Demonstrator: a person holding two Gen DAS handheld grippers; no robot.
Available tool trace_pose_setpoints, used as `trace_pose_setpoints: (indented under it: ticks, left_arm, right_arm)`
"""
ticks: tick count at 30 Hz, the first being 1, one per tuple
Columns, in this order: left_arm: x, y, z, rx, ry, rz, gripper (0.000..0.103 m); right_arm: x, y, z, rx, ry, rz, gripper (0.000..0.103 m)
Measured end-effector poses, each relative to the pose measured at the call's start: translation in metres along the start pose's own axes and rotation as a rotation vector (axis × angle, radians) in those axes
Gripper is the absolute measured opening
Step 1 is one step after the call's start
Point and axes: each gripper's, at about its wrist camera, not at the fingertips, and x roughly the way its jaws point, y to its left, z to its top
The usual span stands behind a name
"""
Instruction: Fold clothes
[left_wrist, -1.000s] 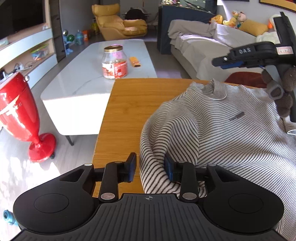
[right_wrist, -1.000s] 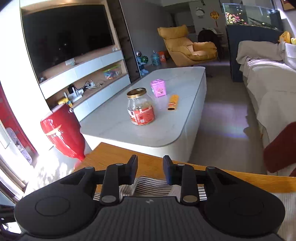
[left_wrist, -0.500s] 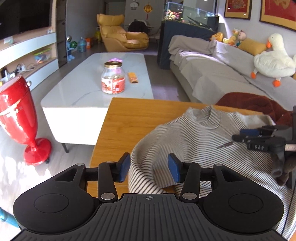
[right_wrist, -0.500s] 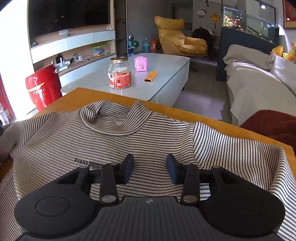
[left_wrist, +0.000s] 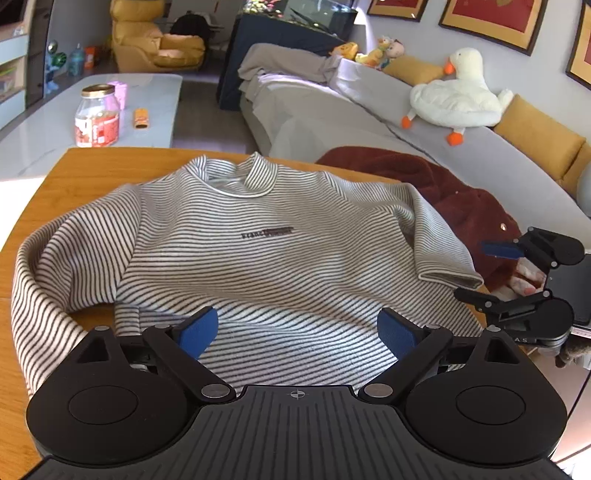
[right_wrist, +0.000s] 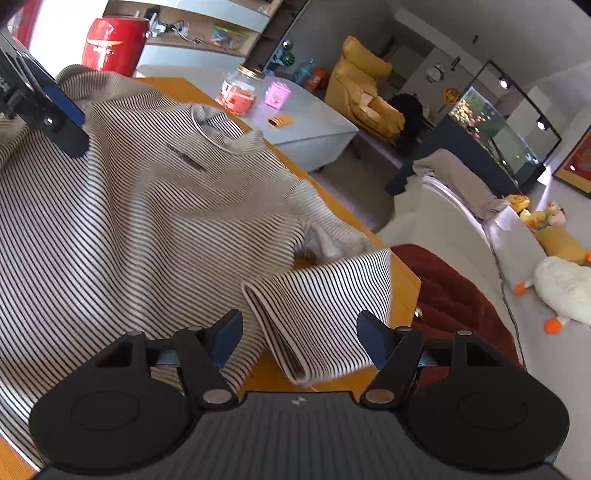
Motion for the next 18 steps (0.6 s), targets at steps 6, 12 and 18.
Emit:
trace_pose_setpoints:
  ticks: [6,12,18]
  left_arm:
    - [-0.034,0.0,-0.002,0.051,-0.053,0.04,0.103]
    - [-0.054,0.017,-0.009,0.047,-0.06,0.108,0.103]
    - [-0.066,0.033,-0.014,0.004,-0.074,0.131,0.103]
  right_arm:
    - [0.004,-0.038,0.039,0.137,-0.111,-0.028,0.006]
    - [-0.004,-0.085,0.092,0.285,-0.265,-0.055,0.006]
    - [-0.037,-0.101,0.175,0.402,-0.47,0.15,0.006]
